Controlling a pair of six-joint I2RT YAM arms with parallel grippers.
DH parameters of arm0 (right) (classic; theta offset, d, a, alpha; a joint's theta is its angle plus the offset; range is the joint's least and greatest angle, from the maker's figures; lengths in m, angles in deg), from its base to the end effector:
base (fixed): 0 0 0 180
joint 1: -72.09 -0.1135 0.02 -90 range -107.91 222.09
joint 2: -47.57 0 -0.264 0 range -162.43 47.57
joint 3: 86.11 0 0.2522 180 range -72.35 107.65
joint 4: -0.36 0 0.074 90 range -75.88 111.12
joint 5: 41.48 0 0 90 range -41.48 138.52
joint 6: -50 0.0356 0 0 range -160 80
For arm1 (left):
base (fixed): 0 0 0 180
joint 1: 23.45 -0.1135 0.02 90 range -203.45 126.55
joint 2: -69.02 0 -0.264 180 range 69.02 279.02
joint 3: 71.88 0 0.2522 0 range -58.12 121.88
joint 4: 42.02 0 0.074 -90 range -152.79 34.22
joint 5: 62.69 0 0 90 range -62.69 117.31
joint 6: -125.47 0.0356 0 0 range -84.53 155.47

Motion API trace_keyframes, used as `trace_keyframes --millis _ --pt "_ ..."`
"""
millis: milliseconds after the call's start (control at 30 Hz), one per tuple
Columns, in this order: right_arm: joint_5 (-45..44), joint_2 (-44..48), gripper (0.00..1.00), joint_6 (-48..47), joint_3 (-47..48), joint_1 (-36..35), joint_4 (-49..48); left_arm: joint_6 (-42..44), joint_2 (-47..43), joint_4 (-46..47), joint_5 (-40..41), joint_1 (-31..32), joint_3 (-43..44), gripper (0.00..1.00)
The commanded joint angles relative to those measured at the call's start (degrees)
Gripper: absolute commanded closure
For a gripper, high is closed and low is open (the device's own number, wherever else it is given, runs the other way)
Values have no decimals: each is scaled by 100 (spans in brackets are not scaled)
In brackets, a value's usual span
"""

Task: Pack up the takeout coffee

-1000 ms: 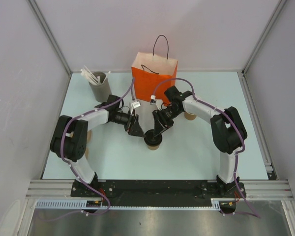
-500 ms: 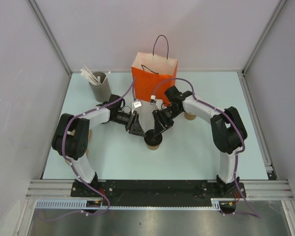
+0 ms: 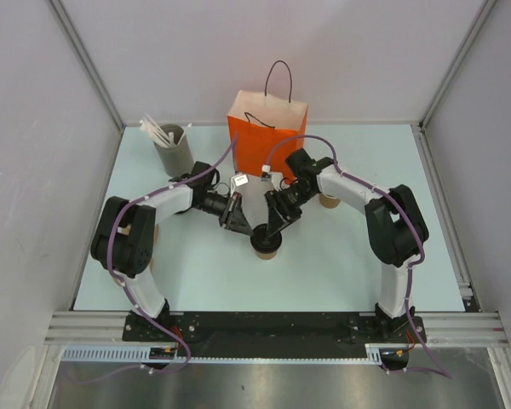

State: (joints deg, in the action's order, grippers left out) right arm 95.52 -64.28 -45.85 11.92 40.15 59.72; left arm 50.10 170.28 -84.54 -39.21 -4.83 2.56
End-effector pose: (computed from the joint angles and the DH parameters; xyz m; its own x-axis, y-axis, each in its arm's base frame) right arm 0.3185 0.2293 0.2042 -0.7530 -0.5513 -0.3592 -0.6204 0.4127 0.6669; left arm 0.3002 -0.1356 0.1761 -0.7484 0.3583 -0.5581 0.6438 0.1899 -0.7413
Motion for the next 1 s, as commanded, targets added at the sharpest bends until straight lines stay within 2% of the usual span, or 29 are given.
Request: trace_keyframes --millis 0,400,967 --pt "-569 -223 50 -233 -60 -75 54 409 132 248 974 310 84 78" --pt "-640 -258 50 -250 -69 -49 89 532 333 -7 1695 433 233 80" --pt "-1052 -363 50 -373 -69 -163 186 743 729 -464 2459 635 488 76"
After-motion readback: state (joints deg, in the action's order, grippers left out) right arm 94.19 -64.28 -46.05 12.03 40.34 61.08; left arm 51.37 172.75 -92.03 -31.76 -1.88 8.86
